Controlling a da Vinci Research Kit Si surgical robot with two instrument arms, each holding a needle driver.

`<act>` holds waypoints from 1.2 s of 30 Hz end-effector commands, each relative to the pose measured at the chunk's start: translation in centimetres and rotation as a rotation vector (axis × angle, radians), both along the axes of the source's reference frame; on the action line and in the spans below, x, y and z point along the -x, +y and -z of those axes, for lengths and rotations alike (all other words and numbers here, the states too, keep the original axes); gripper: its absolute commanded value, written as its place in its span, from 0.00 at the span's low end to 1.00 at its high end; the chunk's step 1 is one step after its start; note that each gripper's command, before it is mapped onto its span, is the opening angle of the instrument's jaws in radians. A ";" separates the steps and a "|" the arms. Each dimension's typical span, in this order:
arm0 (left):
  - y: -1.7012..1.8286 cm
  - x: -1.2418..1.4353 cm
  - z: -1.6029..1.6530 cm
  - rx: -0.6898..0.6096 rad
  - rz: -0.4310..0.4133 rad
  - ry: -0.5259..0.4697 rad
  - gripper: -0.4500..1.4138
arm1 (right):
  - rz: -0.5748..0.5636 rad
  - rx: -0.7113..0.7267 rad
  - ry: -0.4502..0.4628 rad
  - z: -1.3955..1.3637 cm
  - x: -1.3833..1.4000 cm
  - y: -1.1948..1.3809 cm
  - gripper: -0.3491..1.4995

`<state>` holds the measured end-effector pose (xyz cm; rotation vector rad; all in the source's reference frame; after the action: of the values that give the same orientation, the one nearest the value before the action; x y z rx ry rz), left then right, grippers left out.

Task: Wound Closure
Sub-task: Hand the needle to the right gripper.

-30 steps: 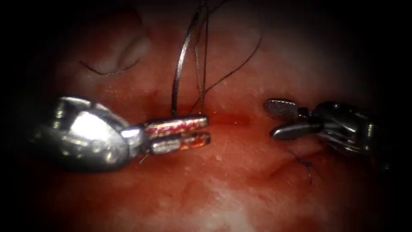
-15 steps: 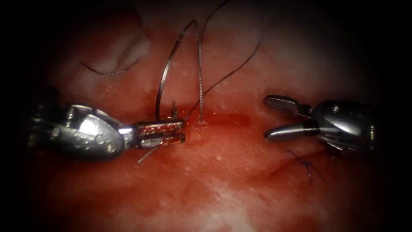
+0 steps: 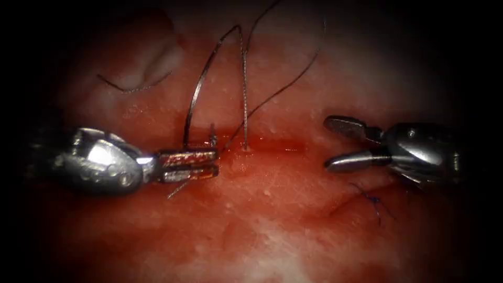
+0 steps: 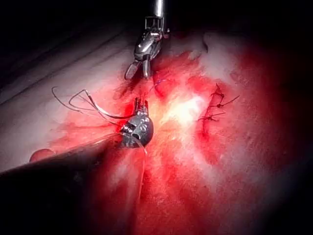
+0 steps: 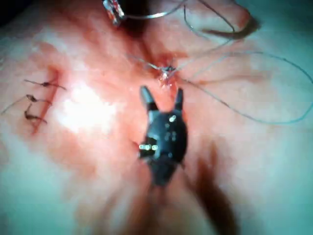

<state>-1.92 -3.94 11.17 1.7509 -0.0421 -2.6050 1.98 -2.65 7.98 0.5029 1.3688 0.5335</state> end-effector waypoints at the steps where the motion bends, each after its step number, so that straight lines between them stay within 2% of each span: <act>1: -0.02 0.05 -0.06 0.000 -0.001 -0.001 0.00 | 0.001 -0.002 0.002 -0.04 -0.06 -0.05 0.67; 20: -0.02 0.06 -0.06 -0.005 0.002 -0.001 0.00 | 0.001 -0.002 0.002 -0.04 -0.06 -0.05 0.67; 27: -0.13 0.25 -0.14 -0.071 0.009 -0.018 0.00 | 0.001 -0.002 0.002 -0.04 -0.06 -0.05 0.67; 31: -0.24 0.39 -0.18 -0.152 -0.001 -0.047 0.00 | 0.001 -0.002 0.002 -0.04 -0.06 -0.05 0.67; 36: -0.26 0.42 -0.16 -0.170 -0.007 -0.056 0.00 | 0.001 -0.002 0.002 -0.04 -0.06 -0.05 0.67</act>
<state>-2.30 -4.19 11.27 1.8714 0.1928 -2.6254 1.98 -2.65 7.98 0.5032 1.3686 0.5340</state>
